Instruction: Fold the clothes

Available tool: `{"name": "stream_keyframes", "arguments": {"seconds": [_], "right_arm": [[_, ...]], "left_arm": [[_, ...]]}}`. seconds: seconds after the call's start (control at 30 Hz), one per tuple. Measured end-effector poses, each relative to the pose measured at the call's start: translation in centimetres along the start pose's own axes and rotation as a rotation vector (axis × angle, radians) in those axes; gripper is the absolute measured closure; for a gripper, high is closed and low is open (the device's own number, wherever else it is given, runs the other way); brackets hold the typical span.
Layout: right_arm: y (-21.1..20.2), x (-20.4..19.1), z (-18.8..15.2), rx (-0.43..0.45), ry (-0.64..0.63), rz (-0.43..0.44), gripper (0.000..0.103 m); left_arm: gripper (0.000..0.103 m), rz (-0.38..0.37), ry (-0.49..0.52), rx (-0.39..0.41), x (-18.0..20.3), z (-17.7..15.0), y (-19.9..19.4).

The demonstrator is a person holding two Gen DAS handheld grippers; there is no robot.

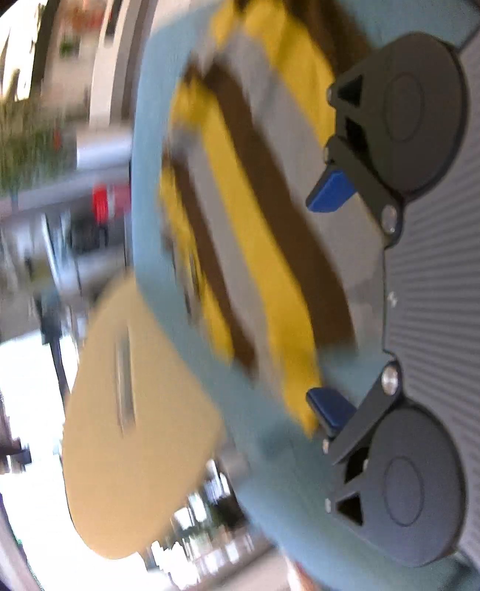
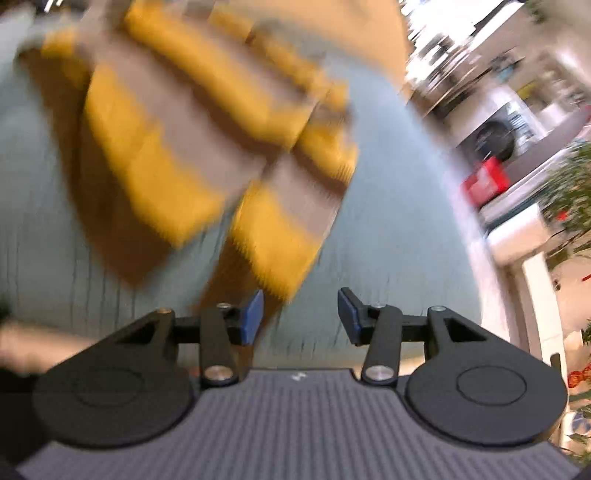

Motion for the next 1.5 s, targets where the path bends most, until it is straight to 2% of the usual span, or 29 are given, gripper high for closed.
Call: {"name": "stream_keyframes", "arguments": {"seconds": [0.07, 0.1, 0.13, 0.2, 0.37, 0.43, 0.5, 0.53, 0.57, 0.6, 0.67, 0.7, 0.73, 0.83, 0.9, 1.07, 1.17, 1.27, 1.37, 1.4, 1.43, 1.47, 1.5], "right_arm": [[0.4, -1.8, 2.0, 0.082, 0.018, 0.026, 0.051], [0.7, -2.9, 2.9, 0.119, 0.019, 0.036, 0.049], [0.9, -4.3, 3.9, 0.153, 0.015, 0.047, 0.049], [1.5, -6.0, 5.0, 0.186, 0.011, 0.071, 0.049], [4.2, -12.5, 9.1, 0.291, 0.029, 0.19, 0.049], [6.0, -15.1, 11.2, 0.304, 0.013, 0.251, 0.049], [6.8, -16.7, 12.8, 0.31, -0.008, 0.267, 0.049], [7.3, -17.4, 13.8, 0.319, -0.023, 0.28, 0.049], [7.7, -18.2, 14.7, 0.33, -0.037, 0.292, 0.049], [7.7, -18.9, 15.6, 0.343, -0.045, 0.296, 0.049], [8.4, -20.1, 17.5, 0.367, -0.051, 0.319, 0.049], [8.6, -20.5, 18.1, 0.375, -0.052, 0.327, 0.049], [9.3, -20.9, 19.1, 0.382, -0.055, 0.336, 0.049], [11.3, -21.9, 21.2, 0.401, -0.077, 0.328, 0.049], [13.7, -22.5, 22.9, 0.433, -0.143, 0.281, 0.049], [19.7, -24.0, 25.9, 0.461, -0.31, 0.177, 0.049], [24.5, -25.8, 28.0, 0.391, -0.376, 0.237, 0.049], [25.5, -27.6, 28.1, 0.396, -0.454, 0.292, 0.049], [25.6, -30.9, 28.1, 0.425, -0.635, 0.35, 0.049], [25.6, -31.3, 28.1, 0.428, -0.659, 0.351, 0.049], [26.0, -32.6, 27.9, 0.428, -0.773, 0.318, 0.049], [26.3, -33.1, 27.8, 0.42, -0.824, 0.288, 0.051], [26.6, -33.7, 27.7, 0.412, -0.875, 0.258, 0.058]], "left_arm": [[0.001, 0.109, -0.011, -0.02, -4.3, -2.2, 0.9], [0.002, 0.178, 0.01, -0.028, -6.9, -4.1, 1.6], [0.003, 0.214, 0.042, -0.033, -7.9, -5.1, 2.1], [0.007, 0.281, 0.217, -0.062, -10.2, -8.7, 3.6], [0.01, 0.223, 0.428, -0.113, -10.6, -13.3, 6.0], [0.016, 0.203, 0.471, -0.148, -10.5, -14.4, 7.3], [0.029, 0.201, 0.533, -0.169, -10.3, -15.5, 8.3], [0.031, 0.203, 0.571, -0.174, -10.2, -16.0, 8.8], [0.041, 0.209, 0.602, -0.185, -10.3, -16.5, 9.4], [0.059, 0.224, 0.609, -0.217, -10.6, -16.4, 10.3], [0.071, 0.225, 0.616, -0.263, -10.9, -16.5, 11.3], [0.087, 0.204, 0.622, -0.297, -11.0, -16.8, 12.0], [0.095, 0.18, 0.628, -0.319, -11.0, -17.1, 12.4], [0.099, 0.171, 0.612, -0.338, -10.9, -17.0, 12.7], [0.1, 0.164, 0.494, -0.342, -11.4, -16.2, 12.1], [0.1, 0.219, 0.341, -0.278, -12.6, -14.6, 10.1], [0.1, 0.262, 0.233, -0.202, -13.8, -12.3, 7.3], [0.1, 0.26, 0.182, -0.159, -14.2, -10.6, 5.1], [0.1, 0.249, 0.159, -0.122, -14.2, -9.3, 2.7], [0.099, 0.247, 0.161, -0.114, -14.0, -8.9, 2.0], [0.099, 0.245, 0.161, -0.104, -14.0, -8.6, 1.4], [0.099, 0.245, 0.155, -0.093, -14.0, -8.3, 0.8], [0.099, 0.243, 0.144, -0.085, -13.9, -8.0, 0.3]]}}
Point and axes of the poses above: each gripper's, at about its wrist camera, not at the fingertips, and y roughly the way its jaws point, x to its right, z to its top, the point moved 2 cm from there along y, roughly the way its jaws point, and after that the axes turned 4 degrees about x, right-handed, at the moved point
